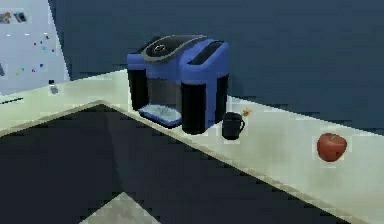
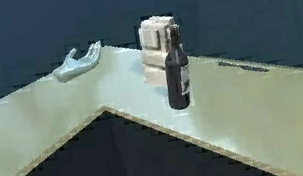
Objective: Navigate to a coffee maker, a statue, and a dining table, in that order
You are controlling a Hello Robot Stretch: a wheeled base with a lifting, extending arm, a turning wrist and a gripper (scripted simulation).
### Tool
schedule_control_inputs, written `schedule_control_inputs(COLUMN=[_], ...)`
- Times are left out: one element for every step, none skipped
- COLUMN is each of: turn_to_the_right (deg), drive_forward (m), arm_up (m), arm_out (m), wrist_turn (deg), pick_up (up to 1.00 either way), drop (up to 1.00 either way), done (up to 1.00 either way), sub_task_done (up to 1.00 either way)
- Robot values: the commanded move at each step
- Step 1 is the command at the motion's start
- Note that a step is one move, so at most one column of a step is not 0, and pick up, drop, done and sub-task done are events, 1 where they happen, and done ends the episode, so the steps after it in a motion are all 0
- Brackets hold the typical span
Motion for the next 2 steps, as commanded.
schedule_control_inputs(turn_to_the_right=[0.0,45.0], drive_forward=[0.00,0.00], arm_up=[0.00,0.00], arm_out=[0.00,0.00], wrist_turn=[0.0,0.0], pick_up=[0.00,0.00], drop=[0.00,0.00], done=[0.00,0.00], sub_task_done=[1.00,0.00])
